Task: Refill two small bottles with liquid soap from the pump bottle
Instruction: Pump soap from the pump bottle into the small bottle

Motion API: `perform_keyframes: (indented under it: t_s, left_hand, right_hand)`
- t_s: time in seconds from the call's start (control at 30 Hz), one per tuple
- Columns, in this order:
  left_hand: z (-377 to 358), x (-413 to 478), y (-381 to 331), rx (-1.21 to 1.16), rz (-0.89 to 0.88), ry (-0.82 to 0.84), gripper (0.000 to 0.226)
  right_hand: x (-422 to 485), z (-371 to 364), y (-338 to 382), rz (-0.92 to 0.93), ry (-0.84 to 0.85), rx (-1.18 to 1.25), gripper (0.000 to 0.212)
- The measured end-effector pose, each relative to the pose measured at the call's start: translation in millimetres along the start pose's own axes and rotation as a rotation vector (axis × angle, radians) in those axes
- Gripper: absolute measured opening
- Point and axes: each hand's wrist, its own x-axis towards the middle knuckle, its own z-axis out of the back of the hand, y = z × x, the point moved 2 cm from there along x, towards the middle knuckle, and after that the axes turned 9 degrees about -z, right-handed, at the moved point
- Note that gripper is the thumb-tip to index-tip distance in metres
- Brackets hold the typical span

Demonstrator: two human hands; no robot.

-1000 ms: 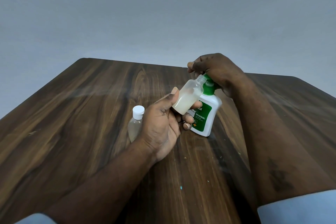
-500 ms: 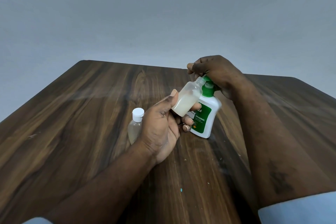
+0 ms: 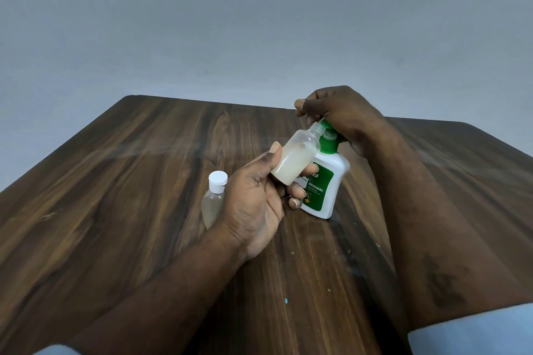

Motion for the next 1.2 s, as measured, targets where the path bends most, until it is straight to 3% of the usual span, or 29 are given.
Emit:
perform_keyframes:
  t_s: [0.23, 0.47, 1.2]
  left_hand:
    - [-0.7, -0.2, 0.3, -0.007, 0.006, 0.017, 0.054]
    - [-0.5, 0.0, 0.3, 0.004, -0.004, 0.022, 0.059]
    - [0.5, -0.1, 0.6, 0.011, -0.004, 0.012, 0.054]
  right_hand:
    - [3.4, -3.9, -4.6, 0.004, 0.021, -0.023, 0.024]
    - [0.9, 0.5, 0.4, 0.005, 0.007, 0.006, 0.017]
    - [1.8, -4.5, -4.4, 0.005, 0.038, -0.014, 0.027]
